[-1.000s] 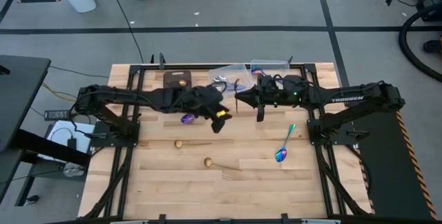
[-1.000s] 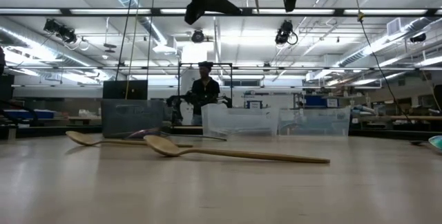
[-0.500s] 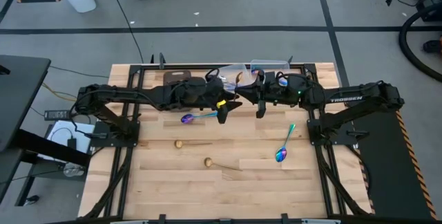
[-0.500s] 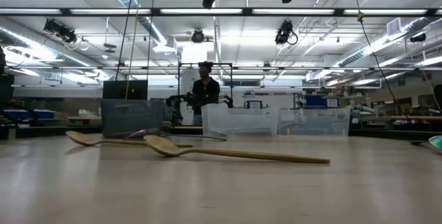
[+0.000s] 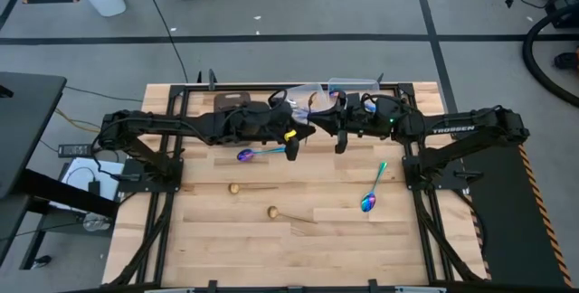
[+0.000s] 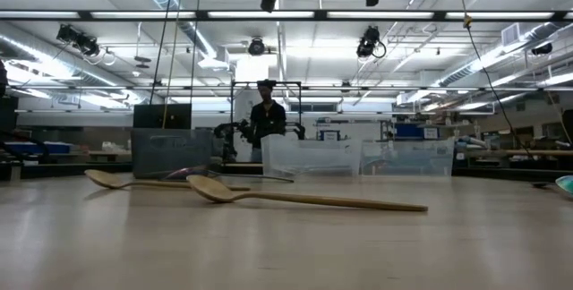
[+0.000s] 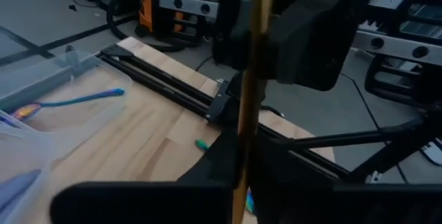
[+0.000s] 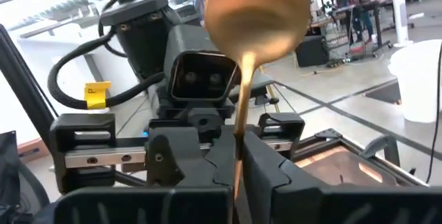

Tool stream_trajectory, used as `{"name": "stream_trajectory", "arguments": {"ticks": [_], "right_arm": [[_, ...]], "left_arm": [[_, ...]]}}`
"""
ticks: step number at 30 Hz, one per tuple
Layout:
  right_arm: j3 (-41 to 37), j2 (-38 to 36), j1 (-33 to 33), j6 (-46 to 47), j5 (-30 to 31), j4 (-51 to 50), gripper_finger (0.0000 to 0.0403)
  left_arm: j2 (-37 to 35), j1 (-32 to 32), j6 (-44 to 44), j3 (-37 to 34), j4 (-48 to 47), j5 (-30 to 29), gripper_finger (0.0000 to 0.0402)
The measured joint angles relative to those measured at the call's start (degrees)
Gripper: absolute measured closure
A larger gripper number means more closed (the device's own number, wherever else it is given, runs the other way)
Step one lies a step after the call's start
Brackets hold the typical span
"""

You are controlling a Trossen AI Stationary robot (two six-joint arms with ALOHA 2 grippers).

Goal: Sort silverware by color (type)
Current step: Put the gold spoon into the black bin

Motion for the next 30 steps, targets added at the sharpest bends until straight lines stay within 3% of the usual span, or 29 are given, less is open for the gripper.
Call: {"name": "stream_trajectory", "arguments": {"ticks": [5, 13, 18, 23, 30], "right_arm": [[0.00, 0.02, -0.34, 1.50, -0.14, -2.42, 0.0355], [0.00, -0.20, -1.86, 2.65, -3.75, -4.39, 0.0244], [0.04, -0.31, -3.74, 2.78, -4.66, -8.03, 0.0195], [0.04, -1.98, -6.18, 2.46, -5.22, -14.62, 0.0173], [0.02, -1.95, -9.03, -0.79, -5.18, -17.80, 0.0172]], "left_arm": [[0.00, 0.57, -2.24, 0.00, -1.98, 0.90, 0.0377], [0.00, 2.13, -4.20, 0.00, -6.47, 0.29, 0.0377], [-1.06, 4.10, -5.01, -0.02, -9.31, -0.65, 0.0377], [-4.51, 6.25, -4.87, -0.02, -17.93, -5.52, 0.0377], [-7.67, 10.32, -5.21, 0.00, -29.56, -9.58, 0.0375]]}}
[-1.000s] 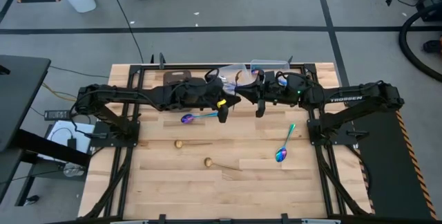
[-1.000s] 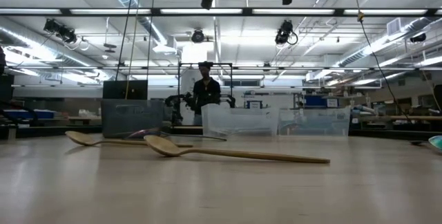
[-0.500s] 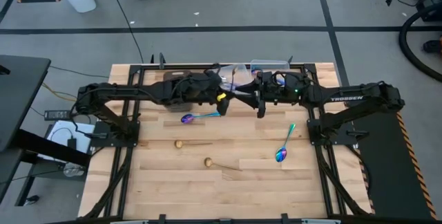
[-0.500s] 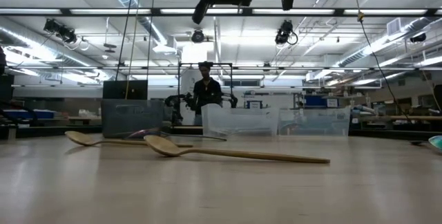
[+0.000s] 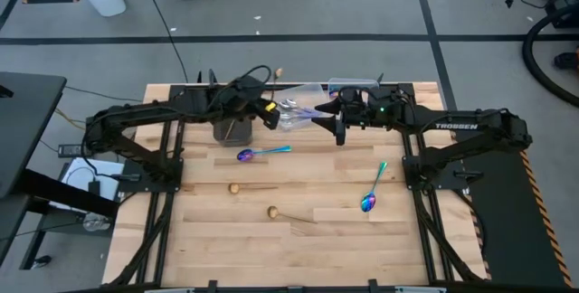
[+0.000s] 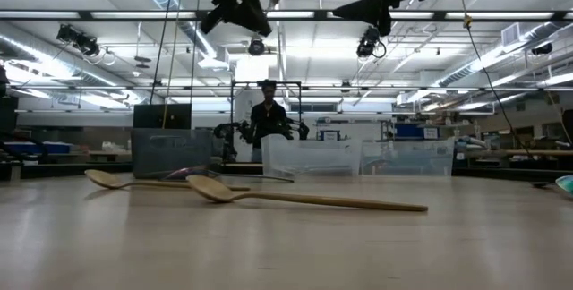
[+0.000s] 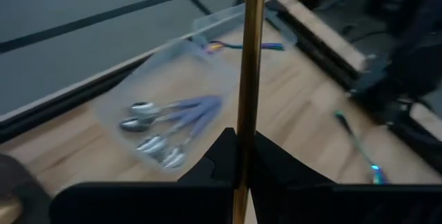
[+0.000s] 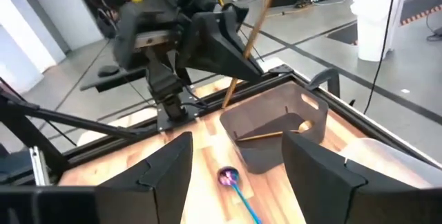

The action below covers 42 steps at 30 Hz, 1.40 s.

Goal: Sort silverware by color (type)
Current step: Put the gold spoon into the black bin

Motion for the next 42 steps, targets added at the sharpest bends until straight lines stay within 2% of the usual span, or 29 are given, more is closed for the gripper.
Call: {"name": "stream_trajectory", "arguments": {"ticks": [8, 13, 16, 23, 28, 31, 35, 42], "right_arm": [[0.00, 0.04, -0.67, -1.16, 0.03, 0.01, 0.0179], [0.00, 0.07, -0.66, 0.06, -0.04, -1.29, 0.0180], [0.00, 0.09, -1.20, 0.37, -2.31, -1.61, 0.0182], [0.00, 0.07, -1.98, 1.41, -3.22, -1.98, 0.0209], [0.00, 0.52, -2.46, -0.41, -1.65, -1.88, 0.0228], [0.00, 0.69, -3.27, -1.42, -1.37, -1.46, 0.0238], [-0.01, 0.83, -4.42, -1.06, -1.84, -0.64, 0.0245], [0.00, 0.94, -4.64, -1.10, -3.28, -0.44, 0.0248]], "left_arm": [[-0.63, 2.70, 0.59, -0.02, -9.36, -2.94, 0.0375], [-0.52, 5.48, 4.55, 0.00, -13.49, -3.62, 0.0375], [-0.48, 7.66, 7.20, 0.00, -15.72, -3.66, 0.0375], [-0.46, 13.26, 12.89, 0.00, -18.83, -3.64, 0.0375], [-0.46, 16.01, 16.52, 0.00, -19.77, -3.59, 0.0375], [-0.56, 16.24, 17.46, -1.77, -17.45, -3.18, 0.0375], [-0.57, 15.26, 16.49, -7.98, -13.75, -1.13, 0.0375], [-1.01, 15.00, 10.06, -16.68, -5.91, 1.05, 0.0375]]}}
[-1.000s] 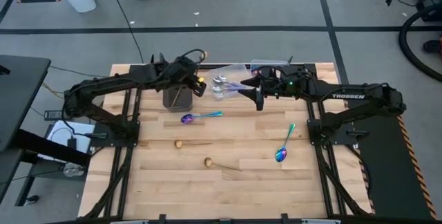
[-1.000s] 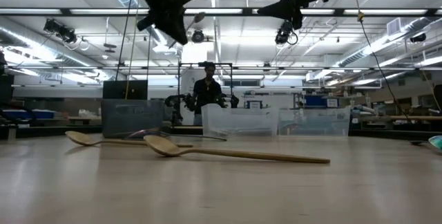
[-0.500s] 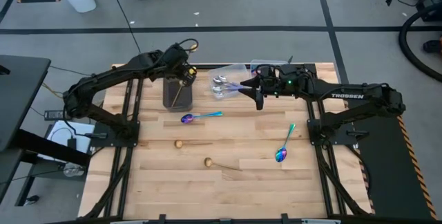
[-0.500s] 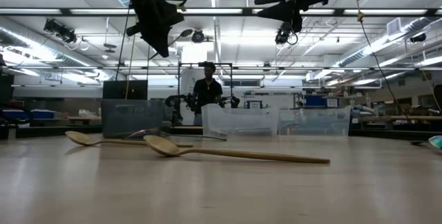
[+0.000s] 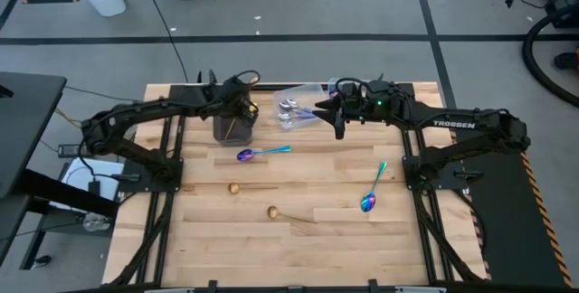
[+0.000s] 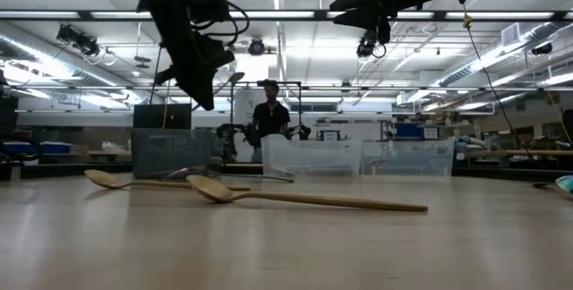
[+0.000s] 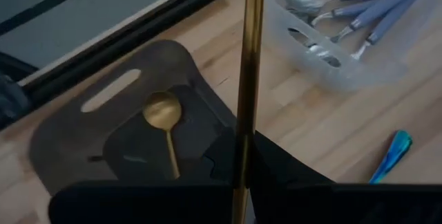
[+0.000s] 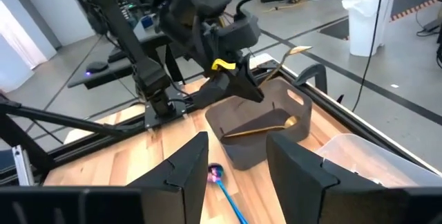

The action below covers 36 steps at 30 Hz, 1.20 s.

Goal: Sort silverware by color (type)
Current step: Put the gold spoon into the black bin

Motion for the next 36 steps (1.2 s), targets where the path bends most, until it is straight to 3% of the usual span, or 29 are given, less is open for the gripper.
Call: {"name": "stream_trajectory", "arguments": {"ticks": [11, 19, 36], "right_arm": [[-0.01, -0.02, -0.01, -0.50, -1.42, -2.35, 0.0250], [-0.02, -0.02, -0.19, -1.95, 4.33, -3.03, 0.0254], [-0.02, -0.02, -0.19, -1.53, 4.86, -4.03, 0.0254]], "left_arm": [[-1.08, 1.26, -1.54, -5.75, 2.72, 0.47, 0.0375], [-3.39, 3.73, -1.20, -8.81, 3.31, 1.18, 0.0374], [-3.43, 5.63, -4.45, -18.18, 8.38, 3.03, 0.0374]]}}
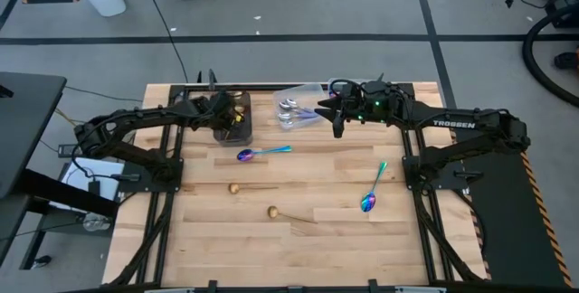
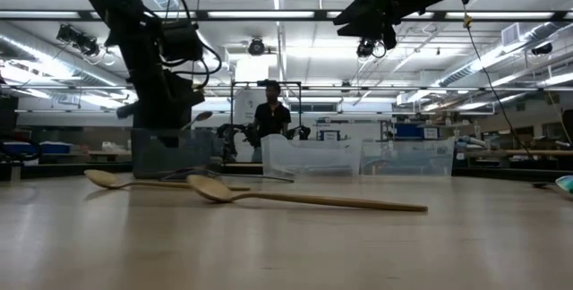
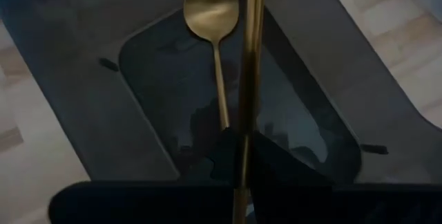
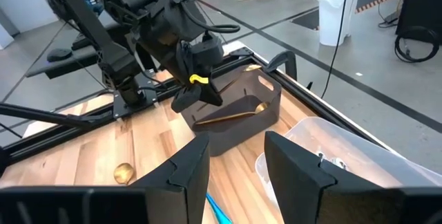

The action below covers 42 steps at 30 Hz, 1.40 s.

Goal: Sort silverware by color (type)
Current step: Put the gold spoon into the black bin

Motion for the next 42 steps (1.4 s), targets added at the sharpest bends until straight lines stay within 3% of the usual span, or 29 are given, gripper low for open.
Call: {"name": "stream_trajectory", "arguments": {"ticks": [12, 24, 31, 42], "right_arm": [[0.00, 0.00, 0.00, 0.50, 0.13, 0.06, 0.0255], [0.01, 0.00, -0.01, 1.70, 0.13, 0.13, 0.0255], [0.00, 0.00, 0.00, 1.70, 0.14, 0.18, 0.0255], [0.00, 0.00, 0.00, 1.72, 0.13, 0.19, 0.0255]], "left_arm": [[0.02, -0.29, -1.21, -0.83, 2.46, -0.14, 0.0374], [2.03, -6.08, -1.41, -0.77, -0.03, -1.30, 0.0374], [3.17, -6.64, -6.67, -0.70, -2.80, -1.38, 0.0373], [2.45, -6.62, -10.19, -0.66, -3.02, -0.96, 0.0314]]}}
